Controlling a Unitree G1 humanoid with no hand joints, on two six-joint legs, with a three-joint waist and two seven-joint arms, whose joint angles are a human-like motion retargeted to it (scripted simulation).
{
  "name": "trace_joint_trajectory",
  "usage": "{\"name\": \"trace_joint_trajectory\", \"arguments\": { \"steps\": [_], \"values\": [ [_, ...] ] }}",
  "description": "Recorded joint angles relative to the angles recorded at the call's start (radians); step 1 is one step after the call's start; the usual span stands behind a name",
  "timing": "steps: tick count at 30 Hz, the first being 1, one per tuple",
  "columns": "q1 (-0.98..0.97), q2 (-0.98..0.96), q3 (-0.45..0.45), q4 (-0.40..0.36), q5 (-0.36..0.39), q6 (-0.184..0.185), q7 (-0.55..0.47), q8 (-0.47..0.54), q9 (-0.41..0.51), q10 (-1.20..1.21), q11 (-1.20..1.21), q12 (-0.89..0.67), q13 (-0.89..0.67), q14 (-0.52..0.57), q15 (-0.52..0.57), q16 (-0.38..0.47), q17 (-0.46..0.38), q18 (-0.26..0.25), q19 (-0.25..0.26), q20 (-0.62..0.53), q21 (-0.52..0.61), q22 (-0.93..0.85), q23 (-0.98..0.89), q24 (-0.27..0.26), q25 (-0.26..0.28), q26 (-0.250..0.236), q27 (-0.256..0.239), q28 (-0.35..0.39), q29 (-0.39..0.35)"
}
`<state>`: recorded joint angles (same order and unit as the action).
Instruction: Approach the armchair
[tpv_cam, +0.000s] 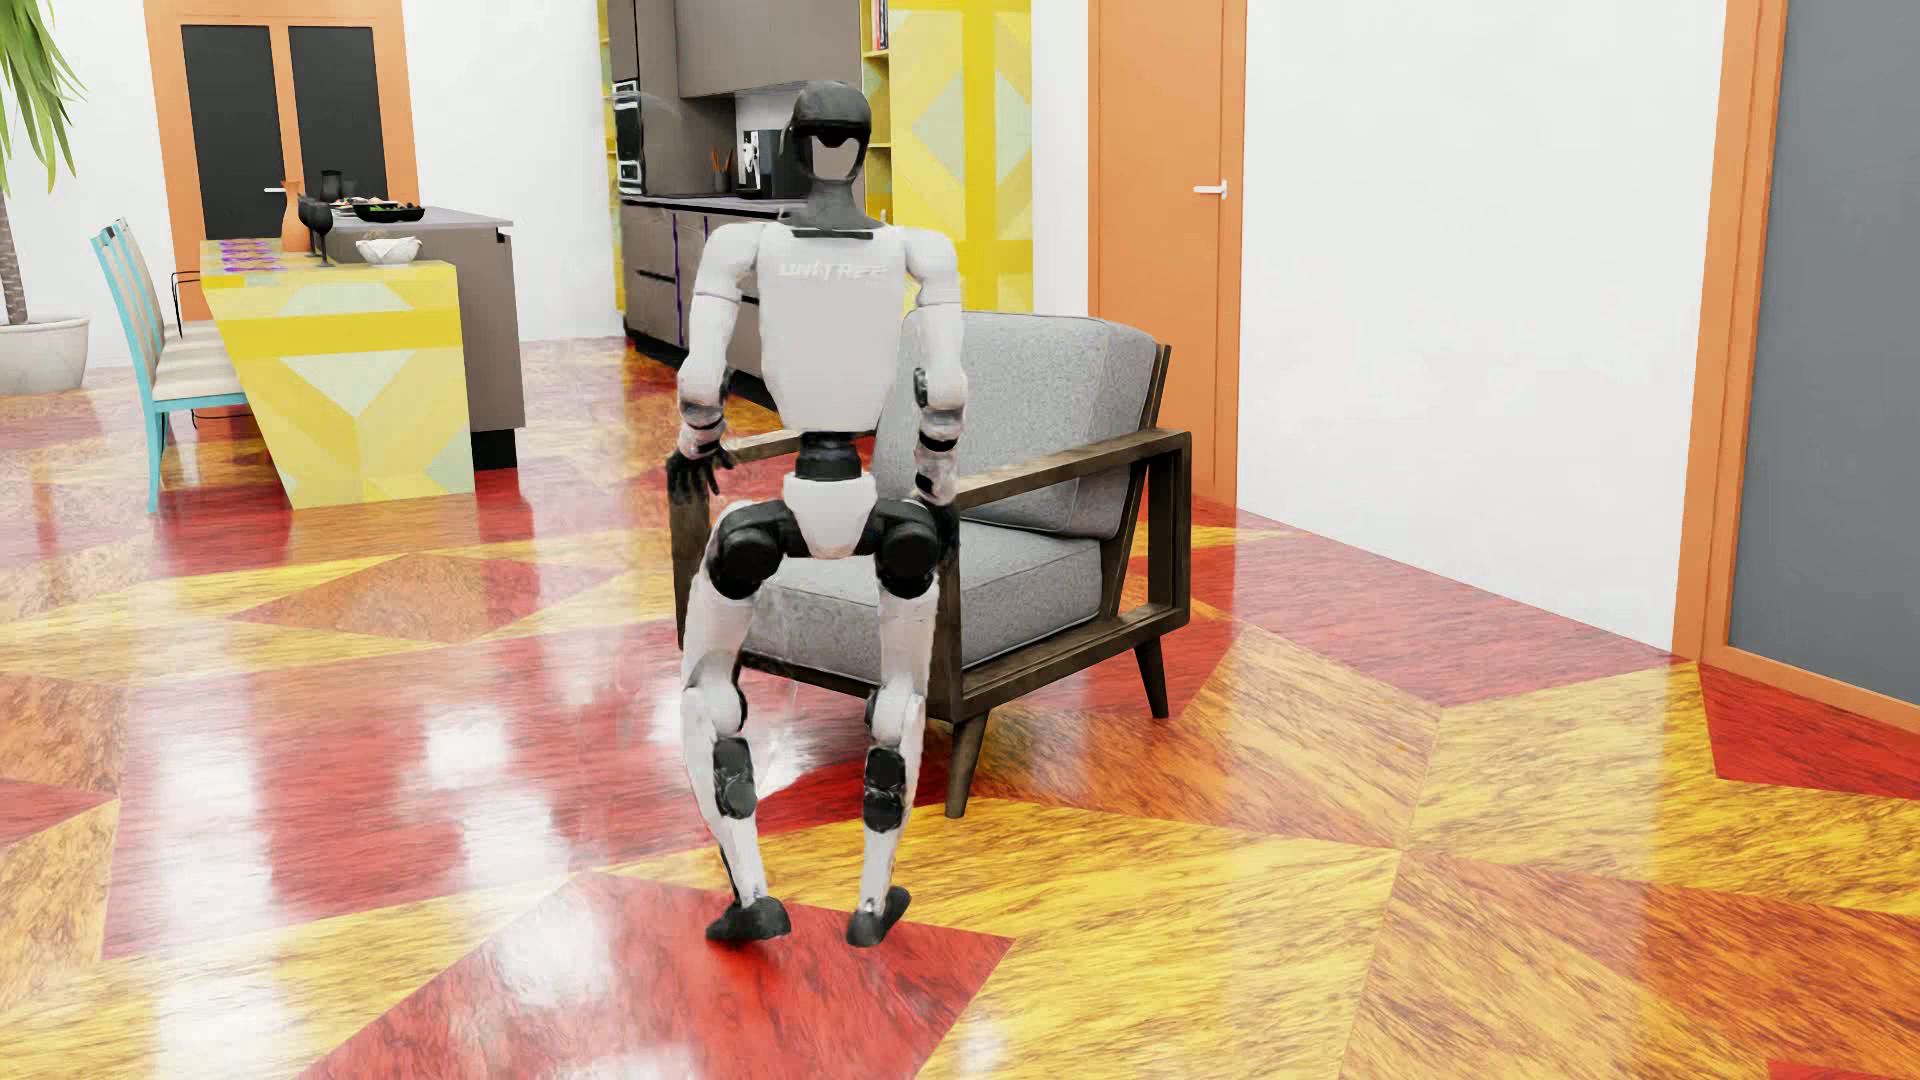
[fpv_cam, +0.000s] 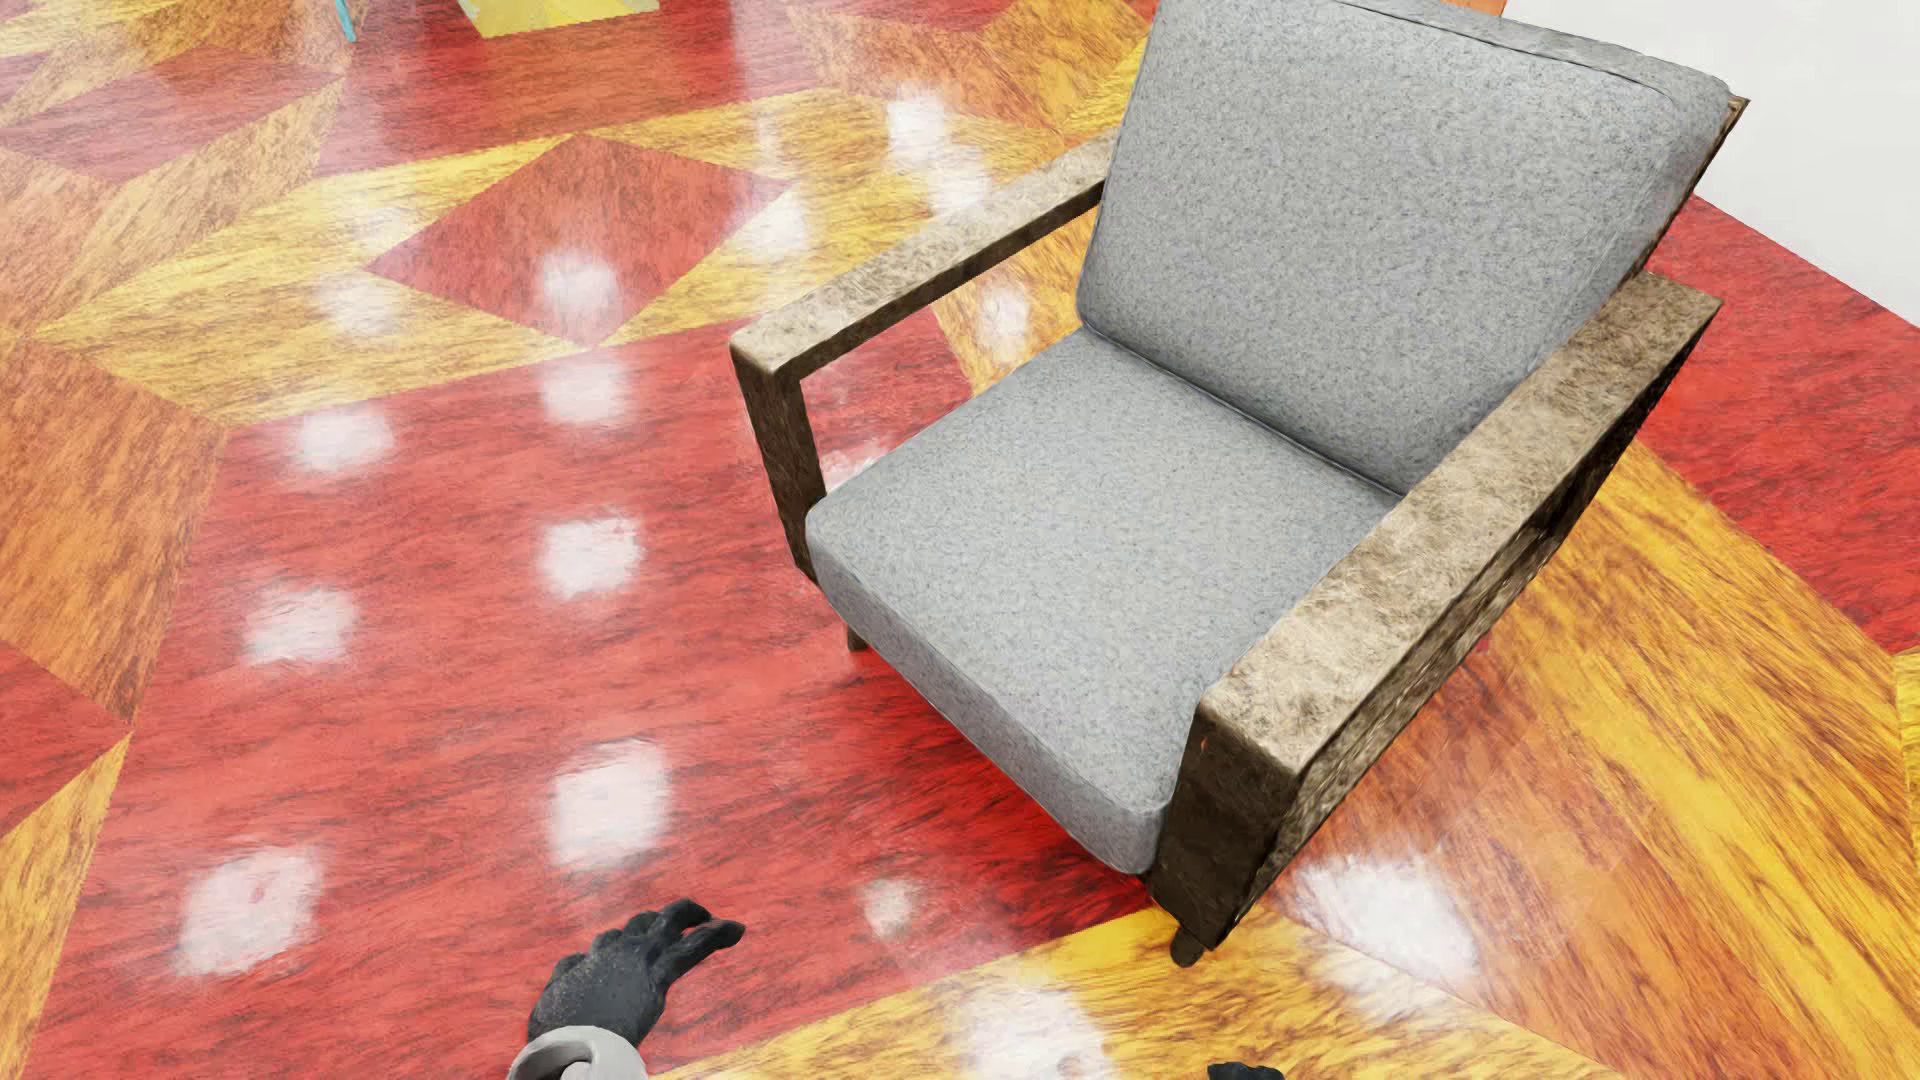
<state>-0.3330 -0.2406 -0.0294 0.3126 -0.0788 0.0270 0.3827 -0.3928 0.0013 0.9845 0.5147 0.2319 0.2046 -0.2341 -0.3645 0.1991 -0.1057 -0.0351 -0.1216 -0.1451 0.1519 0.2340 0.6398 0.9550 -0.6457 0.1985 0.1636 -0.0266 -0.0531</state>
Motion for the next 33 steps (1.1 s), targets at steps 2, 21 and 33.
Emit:
{"name": "trace_joint_trajectory", "arguments": {
  "steps": [2,21,33],
  "values": [
    [-0.054,0.026,0.007,0.031,0.024,0.01,-0.073,0.056,-0.001,0.02,-0.021,0.008,-0.019,0.0,0.013,-0.007,-0.018,-0.058,0.024,0.01,0.023,0.153,0.043,-0.067,-0.008,0.02,0.016,-0.01,0.019],
    [0.02,-0.203,0.0,-0.208,-0.135,0.007,-0.193,0.306,0.019,-0.55,0.11,-0.071,0.014,-0.033,0.031,0.021,0.042,-0.022,0.101,-0.054,-0.28,0.456,0.043,-0.315,-0.005,0.15,0.011,0.109,-0.006],
    [-0.187,0.012,0.008,-0.1,0.004,-0.007,-0.251,0.08,0.009,-0.142,-0.138,-0.063,-0.022,-0.052,0.009,0.041,-0.03,-0.094,0.145,0.016,-0.111,0.293,0.077,-0.189,-0.061,0.073,0.019,0.047,0.023]
  ]
}}
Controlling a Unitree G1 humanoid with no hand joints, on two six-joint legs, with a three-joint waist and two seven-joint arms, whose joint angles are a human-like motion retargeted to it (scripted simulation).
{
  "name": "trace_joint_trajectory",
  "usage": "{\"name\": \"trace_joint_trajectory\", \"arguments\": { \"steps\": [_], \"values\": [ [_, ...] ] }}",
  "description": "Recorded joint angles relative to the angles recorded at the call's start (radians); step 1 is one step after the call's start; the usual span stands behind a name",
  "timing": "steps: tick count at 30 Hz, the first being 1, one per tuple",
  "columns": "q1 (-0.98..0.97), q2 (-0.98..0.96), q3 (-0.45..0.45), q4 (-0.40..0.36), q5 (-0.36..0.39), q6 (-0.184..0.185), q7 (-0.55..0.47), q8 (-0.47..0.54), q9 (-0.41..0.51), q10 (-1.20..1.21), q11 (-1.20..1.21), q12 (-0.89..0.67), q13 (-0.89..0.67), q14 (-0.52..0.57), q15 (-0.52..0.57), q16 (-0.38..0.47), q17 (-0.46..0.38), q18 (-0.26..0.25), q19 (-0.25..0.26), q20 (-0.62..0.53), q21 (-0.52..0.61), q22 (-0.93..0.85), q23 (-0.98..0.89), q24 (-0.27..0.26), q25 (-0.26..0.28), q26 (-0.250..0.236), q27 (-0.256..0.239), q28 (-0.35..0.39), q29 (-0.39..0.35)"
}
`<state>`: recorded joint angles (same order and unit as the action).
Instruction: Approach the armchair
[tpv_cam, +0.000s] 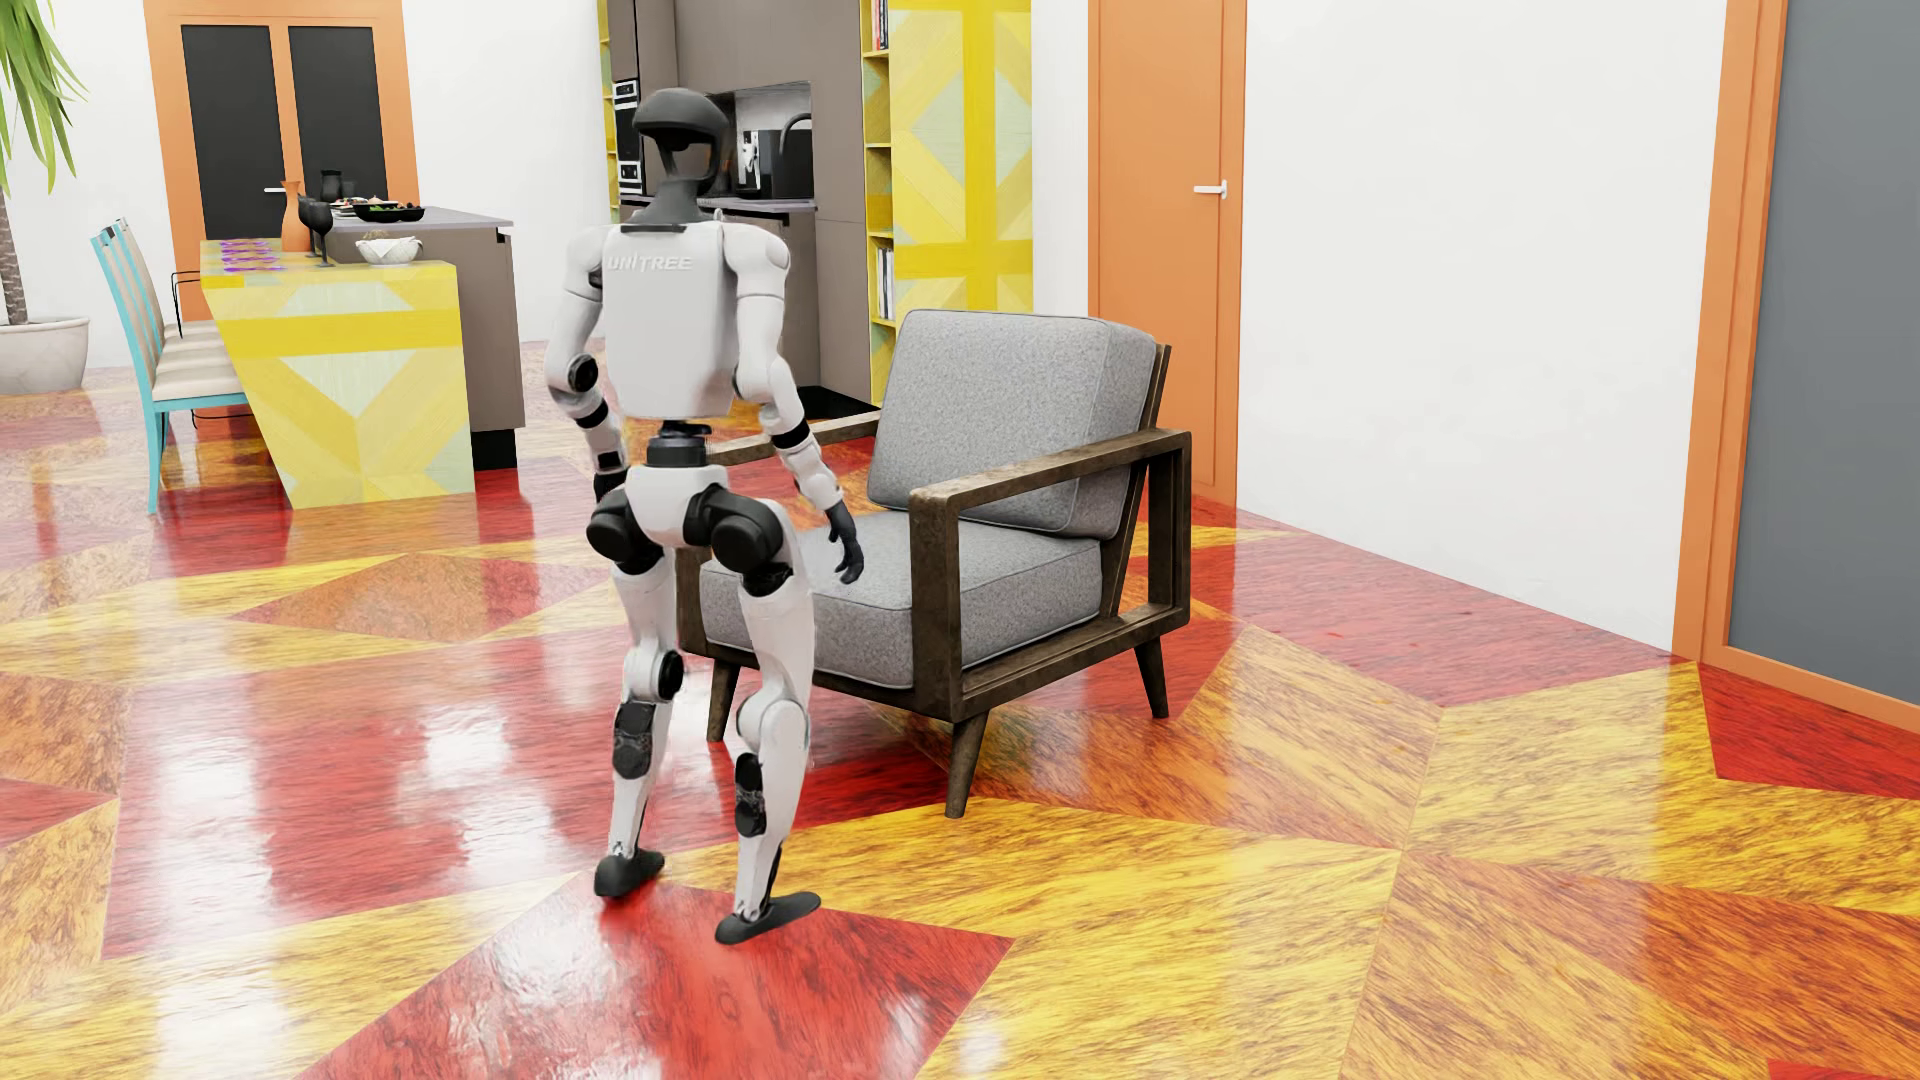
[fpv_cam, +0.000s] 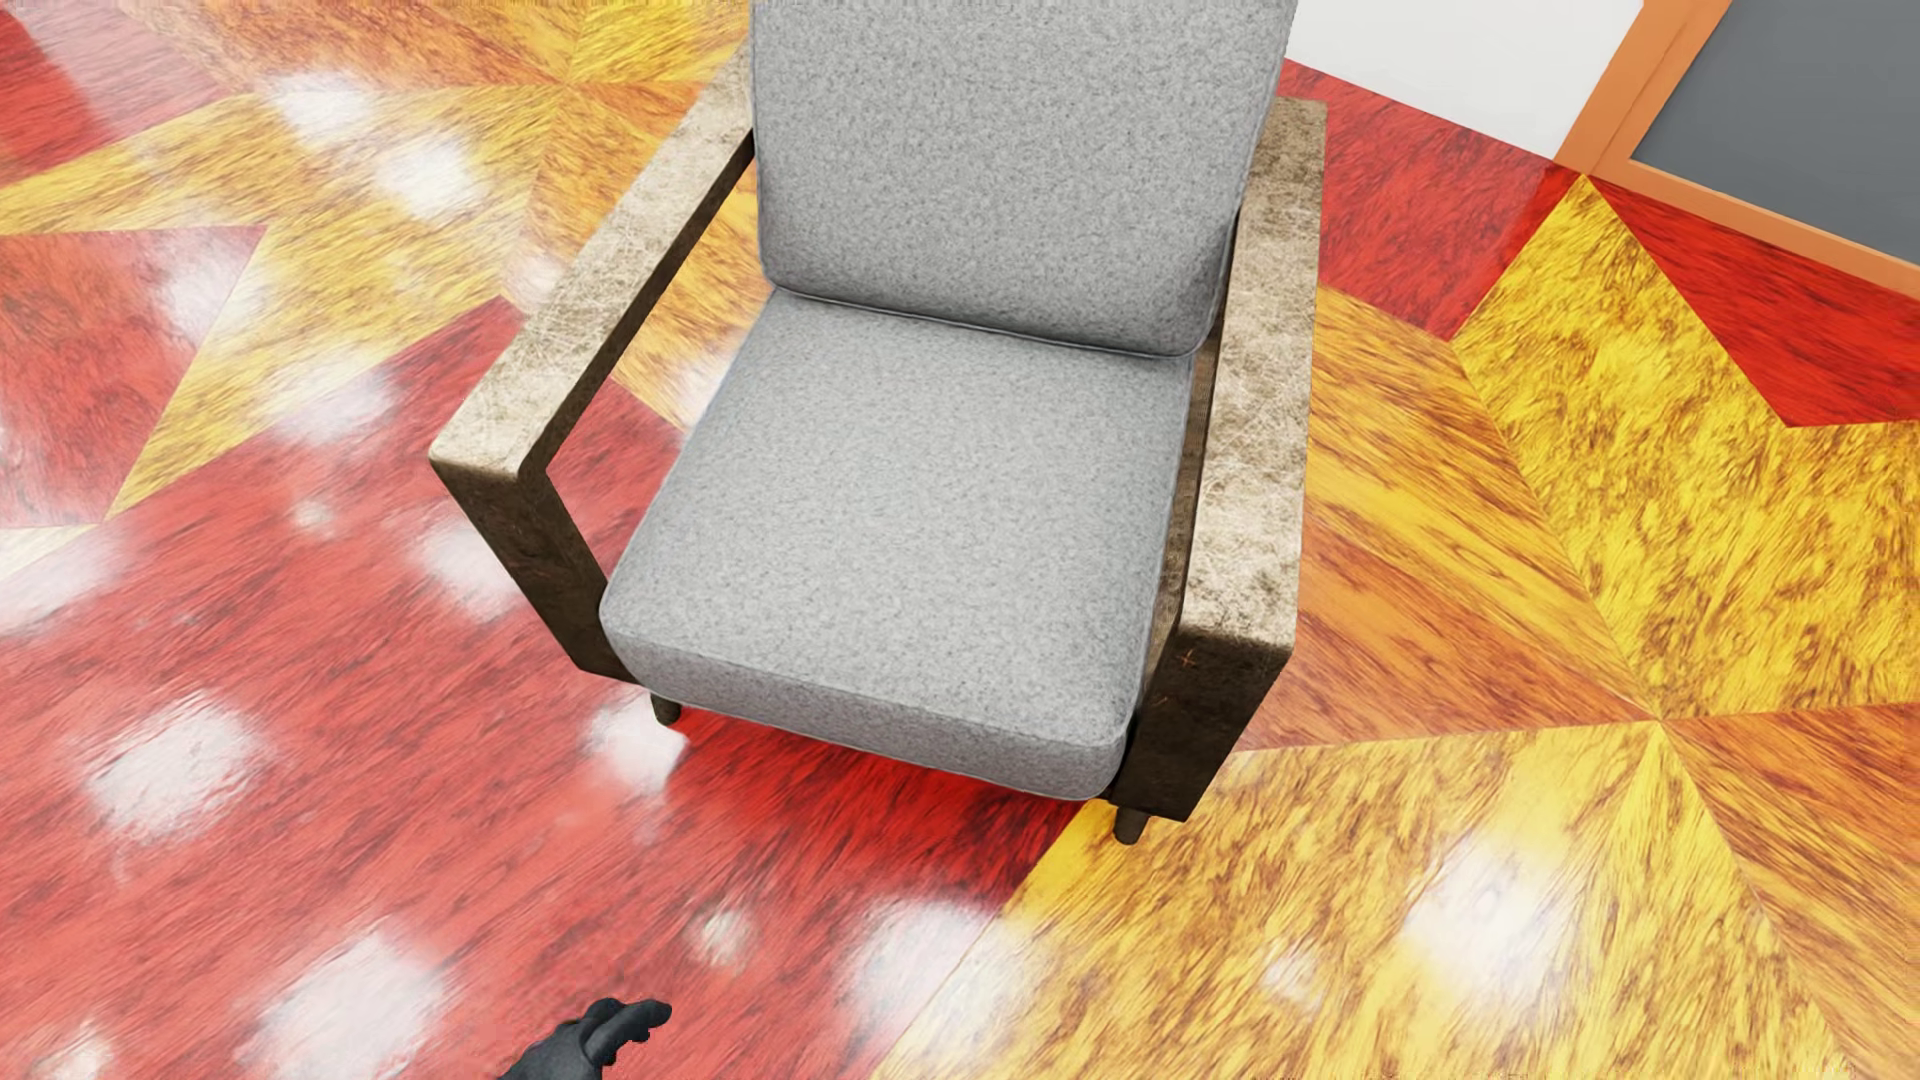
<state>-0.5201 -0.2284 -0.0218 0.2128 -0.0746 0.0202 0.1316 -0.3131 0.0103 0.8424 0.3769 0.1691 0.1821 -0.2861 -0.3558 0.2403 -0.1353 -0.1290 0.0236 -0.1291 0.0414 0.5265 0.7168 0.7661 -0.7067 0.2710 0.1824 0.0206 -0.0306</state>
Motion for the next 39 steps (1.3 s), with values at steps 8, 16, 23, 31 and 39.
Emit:
{"name": "trace_joint_trajectory", "arguments": {
  "steps": [8,16,23,31,39],
  "values": [
    [0.181,0.053,0.015,0.197,-0.04,0.011,0.066,0.125,-0.015,-0.416,-0.048,0.068,0.025,0.209,0.036,-0.045,-0.003,-0.045,0.094,-0.034,-0.067,0.255,-0.08,-0.015,0.097,0.071,-0.038,-0.125,-0.063],
    [0.28,-0.029,0.007,-0.048,-0.316,-0.027,0.209,0.134,-0.013,-0.435,0.106,-0.033,0.057,0.05,0.174,-0.084,0.022,0.057,0.018,-0.126,-0.093,0.248,-0.025,-0.059,0.063,0.045,0.039,-0.021,-0.011],
    [0.298,-0.103,-0.009,-0.094,-0.115,-0.033,0.27,0.204,-0.02,-0.419,0.228,-0.109,0.044,0.006,0.02,-0.026,0.049,0.12,0.168,-0.155,-0.136,0.233,-0.011,-0.131,0.034,0.046,0.029,0.029,-0.007],
    [0.356,0.031,0.001,-0.083,-0.09,-0.033,0.332,0.044,-0.04,-0.479,-0.022,-0.074,0.004,0.012,0.072,-0.03,0.052,0.134,0.052,-0.179,-0.117,0.271,-0.005,-0.173,0.032,0.079,0.035,0.015,0.001],
    [0.337,0.008,-0.005,-0.075,-0.085,-0.046,0.346,0.06,-0.034,-0.464,-0.004,-0.093,0.045,0.011,0.075,-0.05,0.044,0.142,0.044,-0.254,-0.125,0.317,-0.025,-0.154,0.045,0.068,0.034,-0.019,-0.008]
  ]
}}
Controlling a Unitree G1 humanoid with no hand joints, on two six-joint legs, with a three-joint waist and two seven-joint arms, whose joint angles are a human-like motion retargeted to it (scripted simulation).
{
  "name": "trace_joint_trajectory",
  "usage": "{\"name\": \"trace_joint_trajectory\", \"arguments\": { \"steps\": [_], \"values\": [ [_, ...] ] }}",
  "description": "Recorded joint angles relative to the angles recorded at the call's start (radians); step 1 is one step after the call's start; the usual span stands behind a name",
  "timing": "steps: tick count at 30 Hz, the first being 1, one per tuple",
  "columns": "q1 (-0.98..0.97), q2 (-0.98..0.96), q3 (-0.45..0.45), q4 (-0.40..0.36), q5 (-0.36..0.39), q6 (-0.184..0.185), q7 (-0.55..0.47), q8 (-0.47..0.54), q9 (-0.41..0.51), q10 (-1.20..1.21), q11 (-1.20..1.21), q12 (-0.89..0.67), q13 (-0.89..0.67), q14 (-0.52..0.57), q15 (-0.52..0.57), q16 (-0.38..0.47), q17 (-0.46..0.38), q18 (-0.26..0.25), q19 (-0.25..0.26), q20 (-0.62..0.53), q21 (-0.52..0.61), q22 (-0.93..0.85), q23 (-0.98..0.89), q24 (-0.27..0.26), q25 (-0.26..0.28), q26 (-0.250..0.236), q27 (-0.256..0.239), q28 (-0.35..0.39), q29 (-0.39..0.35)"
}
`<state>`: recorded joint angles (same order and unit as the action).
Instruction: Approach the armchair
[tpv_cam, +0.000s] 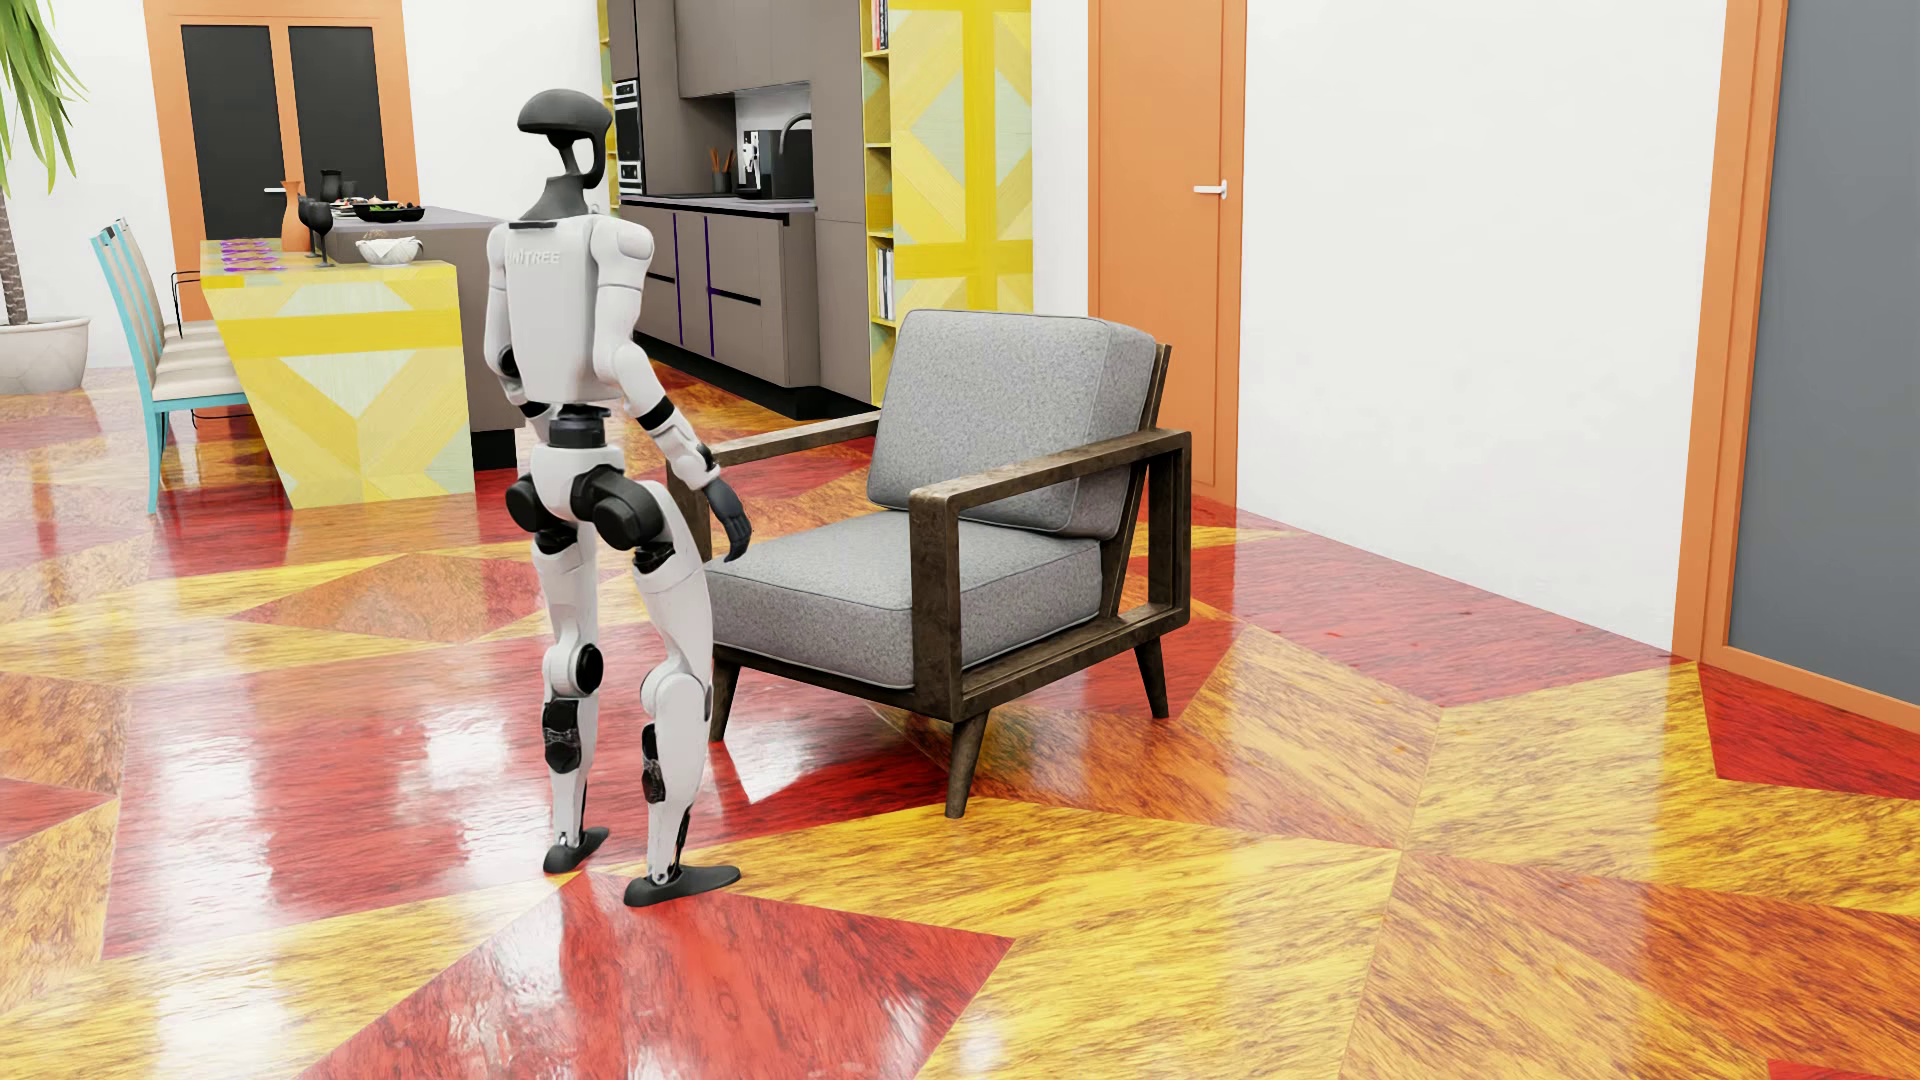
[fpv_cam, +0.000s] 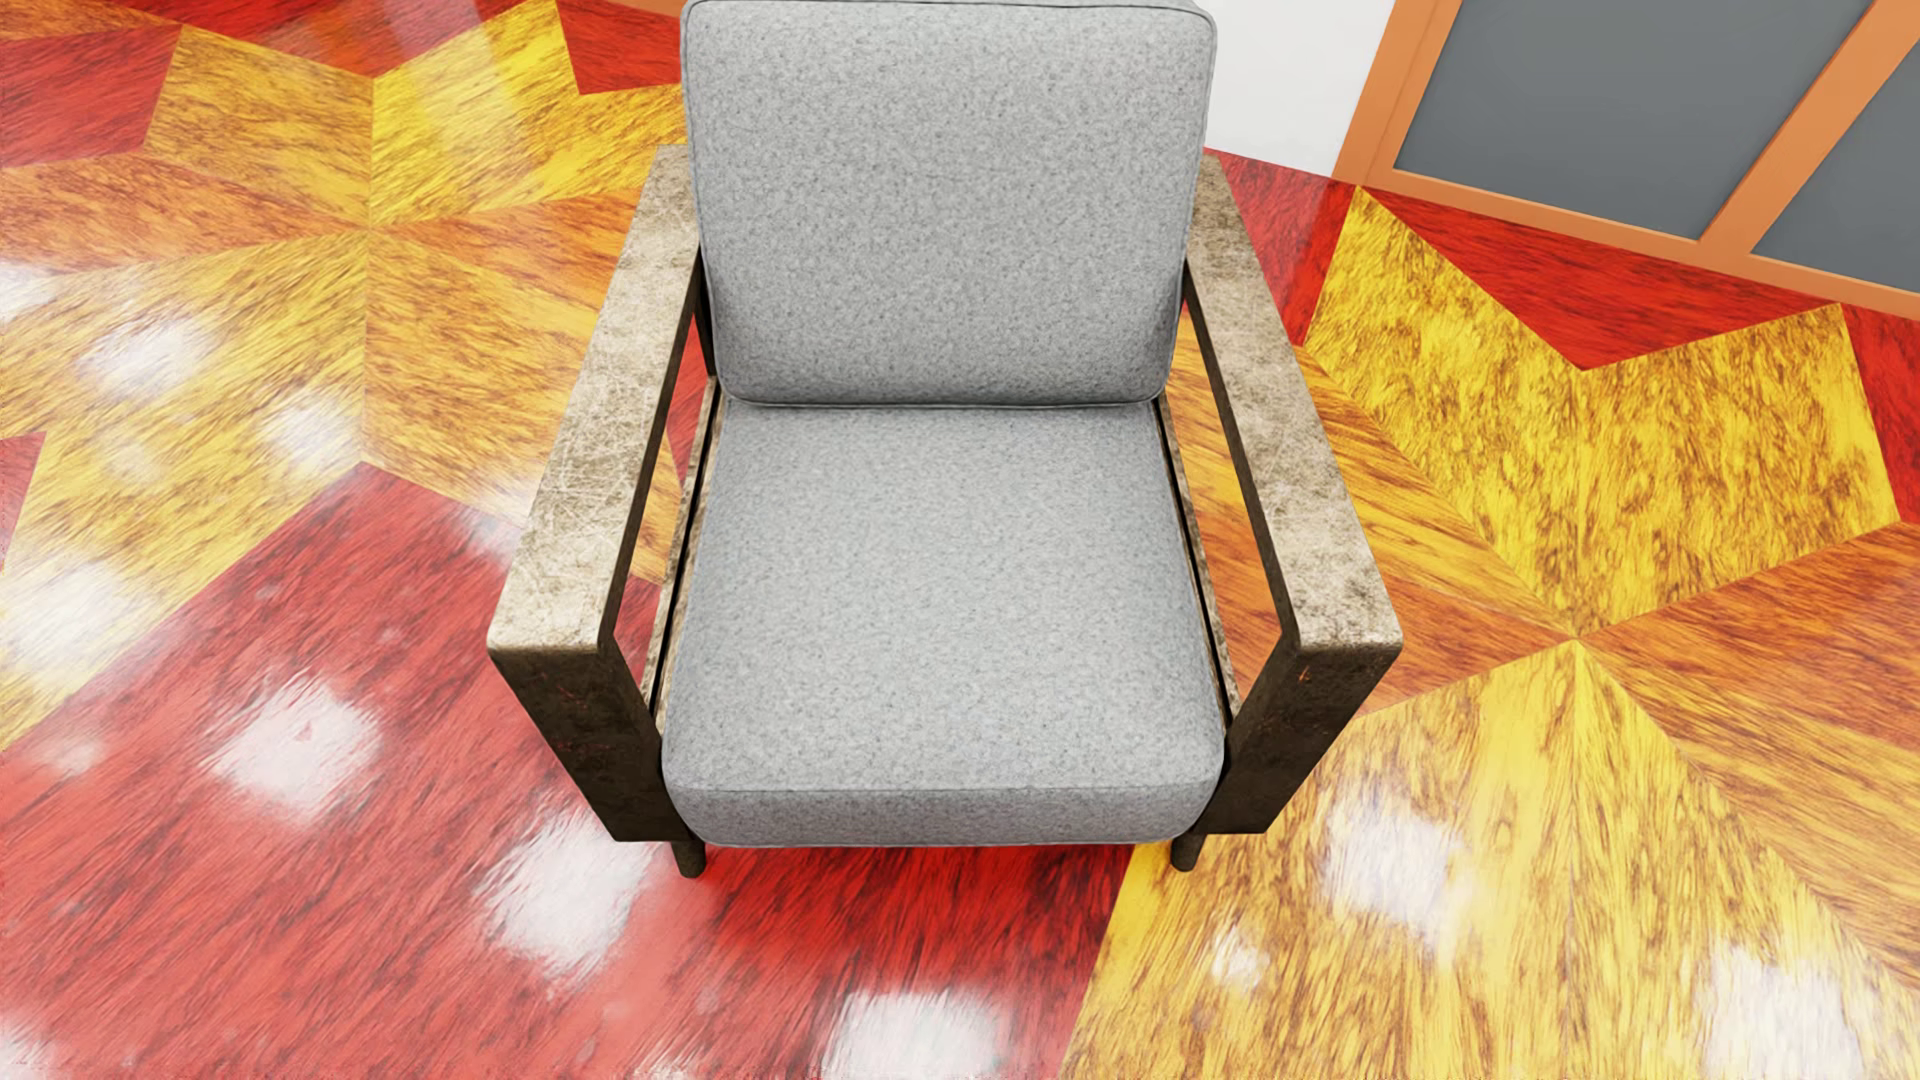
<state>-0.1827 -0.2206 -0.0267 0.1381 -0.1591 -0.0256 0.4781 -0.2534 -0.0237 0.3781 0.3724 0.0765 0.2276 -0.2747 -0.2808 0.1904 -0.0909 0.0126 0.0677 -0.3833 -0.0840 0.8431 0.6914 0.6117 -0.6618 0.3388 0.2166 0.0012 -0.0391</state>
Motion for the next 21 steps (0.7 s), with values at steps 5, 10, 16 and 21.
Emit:
{"name": "trace_joint_trajectory", "arguments": {
  "steps": [5,10,16,21],
  "values": [
    [-0.017,-0.011,-0.005,-0.01,-0.012,-0.007,-0.012,-0.009,0.004,0.005,0.005,-0.018,0.033,0.003,0.003,0.009,-0.017,0.007,-0.001,-0.003,0.011,-0.028,0.036,0.001,-0.001,-0.017,0.013,0.026,0.021],
    [-0.038,-0.036,-0.008,-0.017,-0.024,-0.011,-0.016,-0.006,0.009,0.024,0.027,-0.035,0.039,-0.008,-0.018,0.019,-0.013,0.019,-0.009,-0.015,0.018,-0.023,0.032,0.001,0.0,-0.019,0.006,0.03,0.023],
    [-0.078,-0.065,-0.011,-0.018,-0.04,-0.012,-0.033,-0.01,0.016,0.084,0.071,-0.048,0.024,-0.036,-0.031,0.024,-0.007,0.034,-0.016,-0.042,0.026,-0.007,0.014,-0.004,0.003,-0.009,0.005,0.017,0.007],
    [-0.089,-0.142,-0.013,-0.039,-0.081,-0.019,-0.045,0.031,0.026,0.116,0.239,-0.042,0.021,-0.054,-0.03,0.006,-0.017,0.036,0.013,-0.053,0.017,-0.01,-0.001,-0.011,0.014,-0.006,0.004,0.024,-0.002]
  ]
}}
